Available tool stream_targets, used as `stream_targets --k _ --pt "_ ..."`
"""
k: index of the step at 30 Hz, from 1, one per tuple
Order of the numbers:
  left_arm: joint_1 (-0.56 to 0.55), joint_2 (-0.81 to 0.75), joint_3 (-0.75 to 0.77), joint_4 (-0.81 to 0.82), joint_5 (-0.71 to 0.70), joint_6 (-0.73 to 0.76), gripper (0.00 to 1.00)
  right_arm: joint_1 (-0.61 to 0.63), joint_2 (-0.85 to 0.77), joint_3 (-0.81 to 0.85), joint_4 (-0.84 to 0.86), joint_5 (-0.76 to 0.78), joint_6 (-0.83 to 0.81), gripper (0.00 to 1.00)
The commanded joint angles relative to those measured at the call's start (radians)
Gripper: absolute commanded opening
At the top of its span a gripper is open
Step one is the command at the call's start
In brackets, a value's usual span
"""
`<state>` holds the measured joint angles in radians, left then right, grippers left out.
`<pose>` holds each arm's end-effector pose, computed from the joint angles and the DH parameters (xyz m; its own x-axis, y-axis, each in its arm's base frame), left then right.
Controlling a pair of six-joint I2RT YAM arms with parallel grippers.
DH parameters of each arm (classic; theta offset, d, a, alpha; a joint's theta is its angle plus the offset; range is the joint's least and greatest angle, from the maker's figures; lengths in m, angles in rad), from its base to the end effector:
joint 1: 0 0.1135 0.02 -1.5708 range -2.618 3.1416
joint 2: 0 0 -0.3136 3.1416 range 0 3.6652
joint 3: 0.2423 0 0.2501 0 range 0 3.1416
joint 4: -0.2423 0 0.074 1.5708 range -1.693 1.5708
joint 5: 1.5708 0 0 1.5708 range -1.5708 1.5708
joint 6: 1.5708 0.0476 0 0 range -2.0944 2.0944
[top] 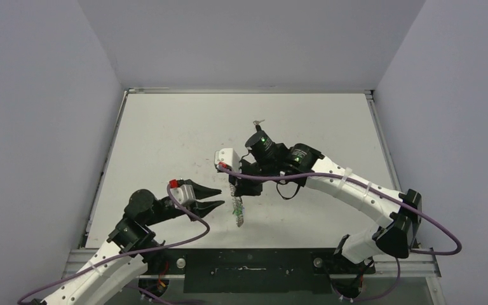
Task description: Put the keys on the keyring
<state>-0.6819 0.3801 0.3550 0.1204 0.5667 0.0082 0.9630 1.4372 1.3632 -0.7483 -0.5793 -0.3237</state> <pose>0.0512 -0.0745 0.2946 0.0816 -0.0574 -0.9950 0.9460 0.3187 0.0593 0.1512 0.2630 0.3828 -0.1105 -0.6250 -0.7728 -0.9861 -0.0282 0.1638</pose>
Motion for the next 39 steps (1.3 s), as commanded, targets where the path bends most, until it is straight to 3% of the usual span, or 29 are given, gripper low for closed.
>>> stream_targets --k 1,14,23,36,39 --pt "-0.005 0.067 0.062 -0.18 -0.025 0.073 0.32 0.042 0.041 0.125 -0.177 0.131 -0.017 0.0" --pt "-0.006 0.21 -0.054 0.254 0.063 -0.049 0.31 0.079 0.155 0.259 -0.258 0.1 0.073 0.0" --pt "-0.006 0.225 -0.076 0.283 0.114 -0.052 0.17 0.079 0.157 0.258 -0.238 0.08 0.084 0.0" --pt "-0.016 0.268 -0.059 0.243 0.124 -0.014 0.17 0.084 0.16 0.251 -0.225 0.073 0.091 0.0" --pt "-0.022 0.274 -0.059 0.251 0.124 -0.015 0.12 0.085 0.161 0.248 -0.223 0.07 0.092 0.0"
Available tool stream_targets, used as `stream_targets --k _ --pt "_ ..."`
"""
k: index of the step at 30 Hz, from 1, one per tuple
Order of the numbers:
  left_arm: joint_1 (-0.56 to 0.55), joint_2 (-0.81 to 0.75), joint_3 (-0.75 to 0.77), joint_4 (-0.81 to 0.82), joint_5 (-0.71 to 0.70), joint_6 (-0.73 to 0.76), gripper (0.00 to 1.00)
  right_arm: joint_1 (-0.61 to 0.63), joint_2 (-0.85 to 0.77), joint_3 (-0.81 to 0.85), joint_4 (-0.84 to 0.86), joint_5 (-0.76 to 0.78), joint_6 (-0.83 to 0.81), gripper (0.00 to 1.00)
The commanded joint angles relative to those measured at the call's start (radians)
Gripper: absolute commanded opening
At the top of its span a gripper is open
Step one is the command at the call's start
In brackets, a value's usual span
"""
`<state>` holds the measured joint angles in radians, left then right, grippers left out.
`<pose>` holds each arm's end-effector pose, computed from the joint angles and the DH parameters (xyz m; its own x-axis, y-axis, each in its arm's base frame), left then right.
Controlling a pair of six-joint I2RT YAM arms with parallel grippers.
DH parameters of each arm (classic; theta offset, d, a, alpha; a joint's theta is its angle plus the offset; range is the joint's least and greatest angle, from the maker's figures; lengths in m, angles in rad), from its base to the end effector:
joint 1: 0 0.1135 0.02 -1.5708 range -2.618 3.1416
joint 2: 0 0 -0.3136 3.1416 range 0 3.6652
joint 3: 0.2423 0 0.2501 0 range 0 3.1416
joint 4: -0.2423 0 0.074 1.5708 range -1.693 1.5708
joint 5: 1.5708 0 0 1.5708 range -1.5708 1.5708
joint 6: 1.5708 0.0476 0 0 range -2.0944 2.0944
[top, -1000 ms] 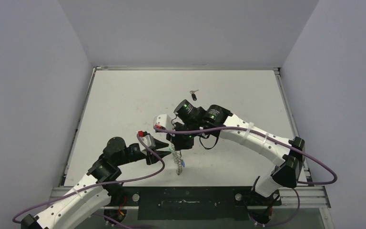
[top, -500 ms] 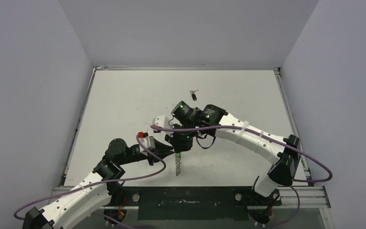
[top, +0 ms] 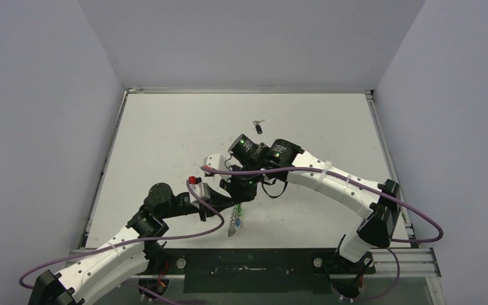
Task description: Put the keys on the keyring
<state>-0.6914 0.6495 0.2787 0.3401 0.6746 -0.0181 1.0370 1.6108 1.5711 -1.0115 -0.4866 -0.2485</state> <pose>0.0807 -0.1054 0.2677 -0.0414 0.0159 -0.9990 0.9783 0.2039 -0.0373 0.1514 0.2999 0.3764 -0.2119 -0.7858 -0.5811 -0.9607 0.0584 0.2713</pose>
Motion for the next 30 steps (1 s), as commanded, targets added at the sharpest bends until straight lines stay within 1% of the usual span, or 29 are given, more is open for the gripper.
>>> stream_targets --k 1,3,11,12,14,16,18,20,21,23,27,30 --pt "-0.014 0.011 0.017 0.037 0.018 0.012 0.07 0.013 -0.011 0.04 0.042 -0.023 0.017 0.0" --pt "-0.017 0.019 0.018 0.045 0.02 0.012 0.0 0.013 -0.011 0.038 0.046 -0.023 0.017 0.0" --pt "-0.028 0.01 0.007 0.055 0.004 0.001 0.0 -0.002 -0.007 0.025 0.068 -0.022 0.022 0.0" --pt "-0.029 0.002 0.002 0.059 -0.001 -0.002 0.0 -0.008 -0.008 0.02 0.073 -0.025 0.028 0.03" --pt "-0.029 -0.014 -0.015 0.077 -0.019 -0.017 0.0 -0.02 -0.013 0.01 0.091 -0.031 0.04 0.15" --pt "-0.029 -0.03 -0.037 0.117 -0.034 -0.04 0.0 -0.032 -0.026 -0.007 0.119 -0.043 0.049 0.2" --pt "-0.029 -0.043 -0.066 0.166 -0.049 -0.068 0.0 -0.044 -0.047 -0.032 0.169 -0.047 0.069 0.32" --pt "-0.031 -0.051 -0.09 0.205 -0.063 -0.089 0.0 -0.058 -0.076 -0.063 0.213 -0.049 0.085 0.47" --pt "-0.031 -0.056 -0.098 0.217 -0.071 -0.096 0.0 -0.066 -0.092 -0.08 0.238 -0.054 0.089 0.51" --pt "-0.033 -0.068 -0.111 0.232 -0.083 -0.108 0.0 -0.086 -0.127 -0.137 0.288 -0.086 0.091 0.54" --pt "-0.034 -0.09 -0.126 0.25 -0.096 -0.114 0.0 -0.145 -0.197 -0.253 0.39 -0.205 0.076 0.52" --pt "-0.034 -0.098 -0.131 0.252 -0.098 -0.113 0.0 -0.171 -0.246 -0.352 0.471 -0.306 0.017 0.52"
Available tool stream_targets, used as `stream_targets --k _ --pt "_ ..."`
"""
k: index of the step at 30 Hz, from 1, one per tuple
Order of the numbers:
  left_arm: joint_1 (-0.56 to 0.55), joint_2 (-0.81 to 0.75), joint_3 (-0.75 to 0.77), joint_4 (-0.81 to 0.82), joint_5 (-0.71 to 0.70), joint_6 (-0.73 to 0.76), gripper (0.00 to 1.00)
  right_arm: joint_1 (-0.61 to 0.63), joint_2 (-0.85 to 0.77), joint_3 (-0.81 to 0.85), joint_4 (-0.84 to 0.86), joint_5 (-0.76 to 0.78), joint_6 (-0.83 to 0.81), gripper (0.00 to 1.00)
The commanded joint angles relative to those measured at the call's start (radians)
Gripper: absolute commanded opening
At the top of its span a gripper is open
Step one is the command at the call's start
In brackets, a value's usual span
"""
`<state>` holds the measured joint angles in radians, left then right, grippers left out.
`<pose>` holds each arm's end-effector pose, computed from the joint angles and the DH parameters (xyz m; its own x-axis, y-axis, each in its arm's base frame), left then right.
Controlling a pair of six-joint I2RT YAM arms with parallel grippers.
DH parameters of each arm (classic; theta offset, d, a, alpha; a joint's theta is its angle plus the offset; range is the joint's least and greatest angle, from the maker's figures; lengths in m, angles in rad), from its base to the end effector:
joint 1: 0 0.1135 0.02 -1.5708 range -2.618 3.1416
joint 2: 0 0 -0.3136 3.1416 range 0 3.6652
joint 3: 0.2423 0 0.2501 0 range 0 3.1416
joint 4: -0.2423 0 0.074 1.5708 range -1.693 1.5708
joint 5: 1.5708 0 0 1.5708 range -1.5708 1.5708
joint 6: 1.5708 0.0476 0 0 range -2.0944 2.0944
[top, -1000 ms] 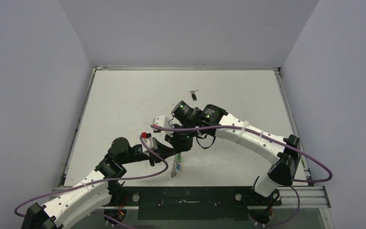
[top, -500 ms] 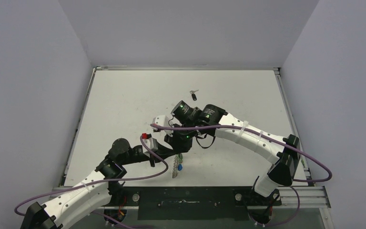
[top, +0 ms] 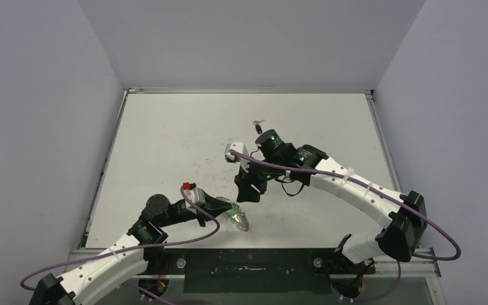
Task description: Put the keys on the keyring
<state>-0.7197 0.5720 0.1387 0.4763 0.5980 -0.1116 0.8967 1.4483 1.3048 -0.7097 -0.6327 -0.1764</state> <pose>0.0689 -0.0960 0.2406 -0.0756 -0.0561 -0.9956 0.9653 0.2460 -0.0872 0.1681 0.2554 0.3647 -0.3098 -0.6145 -0.7256 -0.9417 0.0932 0.3232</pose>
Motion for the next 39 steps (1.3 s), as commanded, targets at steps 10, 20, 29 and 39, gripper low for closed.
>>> stream_targets --k 10,20,29,39 --pt "-0.01 -0.015 0.015 0.116 -0.008 -0.023 0.0 -0.051 -0.196 -0.356 0.49 -0.24 -0.17 0.51" --pt "-0.011 -0.014 0.025 0.114 0.001 -0.026 0.0 -0.054 -0.16 -0.382 0.605 -0.281 -0.18 0.49" --pt "-0.012 -0.021 0.027 0.111 -0.003 -0.028 0.0 -0.055 -0.081 -0.386 0.597 -0.39 -0.241 0.42" --pt "-0.011 -0.02 0.029 0.109 -0.013 -0.024 0.0 -0.059 -0.049 -0.336 0.5 -0.39 -0.273 0.0"
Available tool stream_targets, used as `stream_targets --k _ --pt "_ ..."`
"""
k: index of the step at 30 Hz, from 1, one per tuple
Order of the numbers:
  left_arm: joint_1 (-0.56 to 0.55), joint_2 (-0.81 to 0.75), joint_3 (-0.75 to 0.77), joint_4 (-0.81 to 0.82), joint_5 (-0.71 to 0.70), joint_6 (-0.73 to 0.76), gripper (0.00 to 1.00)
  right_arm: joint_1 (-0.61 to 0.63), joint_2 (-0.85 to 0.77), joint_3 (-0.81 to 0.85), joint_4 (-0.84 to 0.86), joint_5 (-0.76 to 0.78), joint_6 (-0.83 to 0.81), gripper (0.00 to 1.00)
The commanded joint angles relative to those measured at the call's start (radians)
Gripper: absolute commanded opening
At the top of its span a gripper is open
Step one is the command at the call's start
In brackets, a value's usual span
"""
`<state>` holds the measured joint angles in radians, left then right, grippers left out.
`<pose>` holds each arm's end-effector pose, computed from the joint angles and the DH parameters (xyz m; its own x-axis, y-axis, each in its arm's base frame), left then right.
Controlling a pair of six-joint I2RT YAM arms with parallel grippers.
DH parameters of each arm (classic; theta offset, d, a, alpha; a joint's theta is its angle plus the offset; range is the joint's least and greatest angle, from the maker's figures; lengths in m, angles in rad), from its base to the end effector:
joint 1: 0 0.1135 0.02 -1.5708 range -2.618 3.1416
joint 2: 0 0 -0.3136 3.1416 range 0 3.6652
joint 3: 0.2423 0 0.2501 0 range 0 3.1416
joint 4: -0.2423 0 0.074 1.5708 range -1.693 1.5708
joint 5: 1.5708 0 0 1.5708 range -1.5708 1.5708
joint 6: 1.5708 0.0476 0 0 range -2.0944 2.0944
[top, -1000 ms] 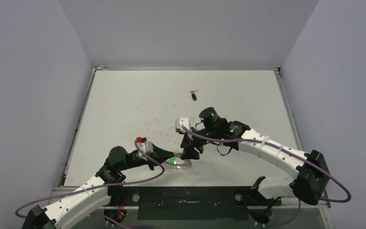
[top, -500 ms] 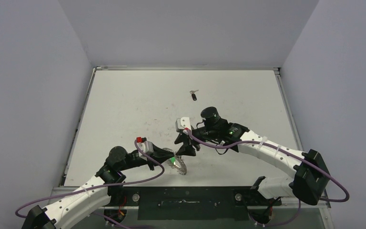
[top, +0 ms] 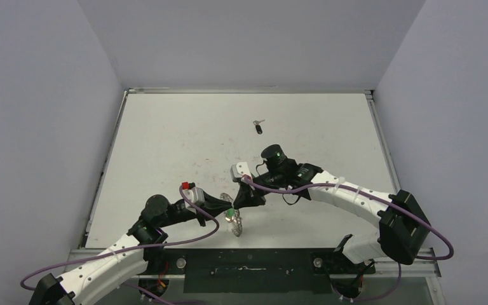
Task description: Put the keys on the keyring
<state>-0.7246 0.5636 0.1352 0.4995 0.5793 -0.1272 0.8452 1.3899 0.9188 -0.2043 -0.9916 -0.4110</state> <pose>0.0683 -0.0952 0.2428 -0.0695 -0.0803 -0.9943 0.9625 0.2565 -0.0880 0.1595 0.2398 0.3027 -0.0436 -0.3787 -0.9245 -0.9385 -0.3018 0.1679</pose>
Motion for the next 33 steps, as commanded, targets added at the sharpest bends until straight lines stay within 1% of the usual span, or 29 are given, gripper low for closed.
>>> stream_targets --k 1,3,4,5,8,9,10,12,14,17,21,23,28,33 --pt "-0.006 -0.014 0.032 0.082 0.001 -0.006 0.0 -0.008 0.004 0.06 -0.02 -0.021 -0.036 0.0" --pt "-0.006 -0.02 0.038 0.059 -0.017 0.001 0.0 -0.006 -0.008 0.077 -0.052 0.013 -0.02 0.0" --pt "-0.007 -0.026 0.044 0.038 -0.033 0.001 0.0 -0.006 -0.013 0.092 -0.093 0.027 -0.017 0.0" --pt "-0.006 -0.032 0.049 0.02 -0.05 -0.005 0.05 -0.006 -0.018 0.11 -0.118 0.044 -0.003 0.0" --pt "-0.006 -0.043 0.059 0.014 -0.105 -0.046 0.26 -0.004 -0.039 0.131 -0.143 0.1 0.062 0.0" --pt "-0.007 -0.042 0.058 0.027 -0.121 -0.065 0.3 -0.004 -0.05 0.13 -0.128 0.116 0.098 0.0" --pt "-0.007 -0.038 0.058 0.039 -0.128 -0.077 0.32 -0.005 -0.057 0.129 -0.111 0.128 0.141 0.0" --pt "-0.006 -0.025 0.069 0.045 -0.12 -0.083 0.33 -0.004 -0.061 0.136 -0.102 0.158 0.208 0.0" --pt "-0.006 -0.01 0.096 0.014 -0.105 -0.075 0.33 -0.004 -0.054 0.164 -0.157 0.201 0.234 0.0" --pt "-0.006 0.002 0.145 -0.096 -0.072 -0.017 0.33 -0.002 -0.032 0.232 -0.294 0.241 0.204 0.0" --pt "-0.007 0.008 0.223 -0.312 -0.045 0.106 0.33 0.013 0.007 0.35 -0.482 0.281 0.16 0.0" --pt "-0.007 0.014 0.251 -0.374 -0.036 0.16 0.33 0.03 0.032 0.406 -0.573 0.3 0.151 0.0" --pt "-0.006 0.035 0.264 -0.404 0.0 0.256 0.33 0.08 0.121 0.544 -0.708 0.329 0.161 0.0" --pt "-0.008 0.048 0.248 -0.355 -0.006 0.292 0.32 0.13 0.157 0.602 -0.752 0.354 0.146 0.0"
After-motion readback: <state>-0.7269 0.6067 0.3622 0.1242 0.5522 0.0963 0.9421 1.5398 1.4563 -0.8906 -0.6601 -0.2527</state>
